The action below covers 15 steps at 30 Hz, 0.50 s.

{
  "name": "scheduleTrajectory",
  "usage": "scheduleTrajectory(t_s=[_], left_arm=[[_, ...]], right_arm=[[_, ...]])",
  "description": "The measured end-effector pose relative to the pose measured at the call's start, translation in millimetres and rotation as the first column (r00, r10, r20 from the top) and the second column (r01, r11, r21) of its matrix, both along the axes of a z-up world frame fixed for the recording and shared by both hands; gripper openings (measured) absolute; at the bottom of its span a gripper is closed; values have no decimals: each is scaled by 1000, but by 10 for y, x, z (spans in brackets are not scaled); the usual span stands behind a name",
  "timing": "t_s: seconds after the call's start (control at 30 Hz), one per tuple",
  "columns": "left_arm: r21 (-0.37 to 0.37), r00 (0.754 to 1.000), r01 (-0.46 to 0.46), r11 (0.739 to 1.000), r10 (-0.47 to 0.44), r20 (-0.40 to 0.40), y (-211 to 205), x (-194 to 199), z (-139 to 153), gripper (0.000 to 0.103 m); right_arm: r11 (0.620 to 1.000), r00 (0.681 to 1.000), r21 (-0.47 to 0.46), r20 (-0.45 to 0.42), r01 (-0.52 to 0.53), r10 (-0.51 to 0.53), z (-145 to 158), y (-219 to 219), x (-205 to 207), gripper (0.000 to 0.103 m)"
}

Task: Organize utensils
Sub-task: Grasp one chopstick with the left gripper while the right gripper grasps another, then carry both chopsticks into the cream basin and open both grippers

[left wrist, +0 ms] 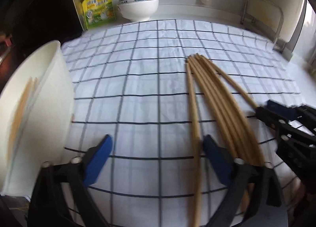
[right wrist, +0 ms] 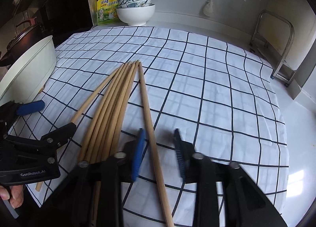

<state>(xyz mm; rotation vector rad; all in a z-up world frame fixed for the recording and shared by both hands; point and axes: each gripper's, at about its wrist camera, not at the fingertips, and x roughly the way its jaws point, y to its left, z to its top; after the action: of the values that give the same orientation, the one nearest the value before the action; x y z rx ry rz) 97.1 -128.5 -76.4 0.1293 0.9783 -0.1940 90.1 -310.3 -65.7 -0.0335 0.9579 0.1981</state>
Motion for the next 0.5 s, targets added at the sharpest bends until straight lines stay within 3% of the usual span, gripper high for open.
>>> scheduleTrajectory(t_s=[0.1,0.17,0.23,0.5], left_arm=[[-14,1000,12,1000,-12,5,-50,-56,26,56],[-16,999,40,999,-39,6,-109,-109,45,29],[-27,998,65,998,-65,-3,-153,-138,51,10],[-102,997,71,992,-75,-34,-19,-153,136,7]], right_arm=[[999,1000,-33,10,-13,13,2,68,-14,7],[999,1000,-44,14,-19,20,2,94,-27,6],[999,1000,-43,13,-24,24,7,115,-41,6],[998,1000,59,-9,24,-24,79,4,-108,6]])
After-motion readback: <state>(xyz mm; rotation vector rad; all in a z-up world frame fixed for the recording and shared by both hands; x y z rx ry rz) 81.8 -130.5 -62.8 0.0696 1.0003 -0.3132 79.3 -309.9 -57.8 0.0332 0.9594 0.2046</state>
